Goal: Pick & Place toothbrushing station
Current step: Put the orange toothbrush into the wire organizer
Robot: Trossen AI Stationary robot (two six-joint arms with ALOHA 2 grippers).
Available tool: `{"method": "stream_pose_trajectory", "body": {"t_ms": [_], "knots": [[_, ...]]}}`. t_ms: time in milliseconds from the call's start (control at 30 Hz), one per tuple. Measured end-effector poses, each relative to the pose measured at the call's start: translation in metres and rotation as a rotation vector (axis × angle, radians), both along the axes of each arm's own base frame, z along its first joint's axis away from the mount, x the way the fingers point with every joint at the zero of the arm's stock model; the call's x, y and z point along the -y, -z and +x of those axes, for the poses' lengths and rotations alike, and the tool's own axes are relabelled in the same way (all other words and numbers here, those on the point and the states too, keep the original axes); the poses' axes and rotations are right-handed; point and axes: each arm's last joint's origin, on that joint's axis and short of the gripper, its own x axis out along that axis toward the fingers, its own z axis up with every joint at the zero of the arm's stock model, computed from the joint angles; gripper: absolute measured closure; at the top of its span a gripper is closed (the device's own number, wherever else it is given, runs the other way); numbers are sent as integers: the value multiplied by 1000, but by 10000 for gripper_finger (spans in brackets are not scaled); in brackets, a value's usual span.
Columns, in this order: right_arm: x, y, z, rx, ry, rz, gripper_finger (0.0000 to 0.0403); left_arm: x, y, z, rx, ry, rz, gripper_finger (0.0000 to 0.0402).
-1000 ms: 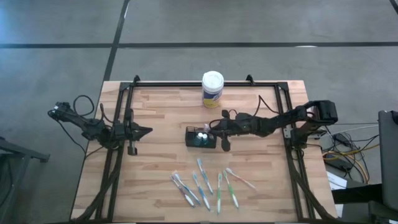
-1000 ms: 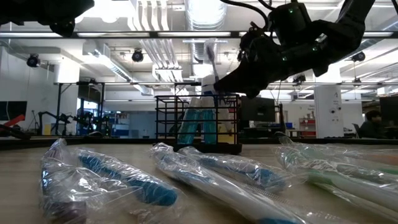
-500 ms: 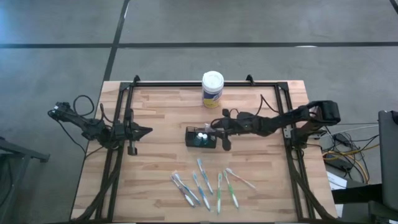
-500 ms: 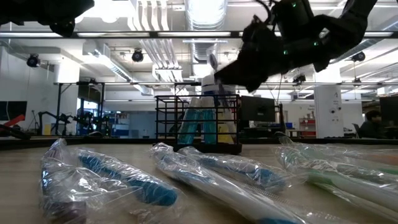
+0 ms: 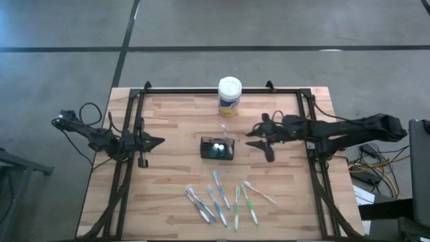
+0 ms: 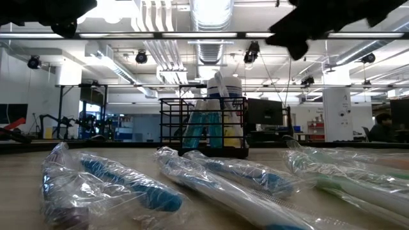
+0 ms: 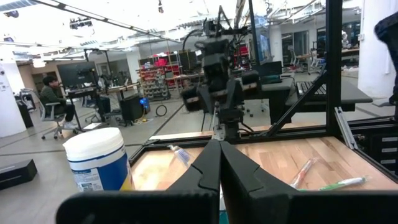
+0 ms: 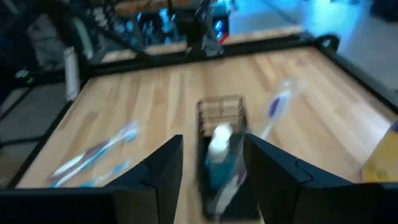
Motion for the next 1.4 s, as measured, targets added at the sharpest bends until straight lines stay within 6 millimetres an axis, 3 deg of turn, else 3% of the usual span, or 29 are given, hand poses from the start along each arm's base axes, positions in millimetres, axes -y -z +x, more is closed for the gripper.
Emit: {"method": "stream_pose_trajectory", "body": {"t_ms": [267, 400, 633, 1133, 1400], "knots": [[-35, -22, -40, -269, -48, 89, 260, 0, -1, 0, 8, 1, -15, 396], [-55, -15, -42, -474, -57, 169, 259, 0, -1, 0, 8, 1, -19, 396], [-87, 12, -24, -706, -18, 223, 246, 0, -1, 0, 9, 2, -24, 396], [-152, 59, 32, -999, -5, 175, 204, 0, 0, 0, 9, 4, -45, 396], [-165, 86, 43, -1118, 18, 91, 204, 0, 0, 0, 10, 5, -61, 396]]}}
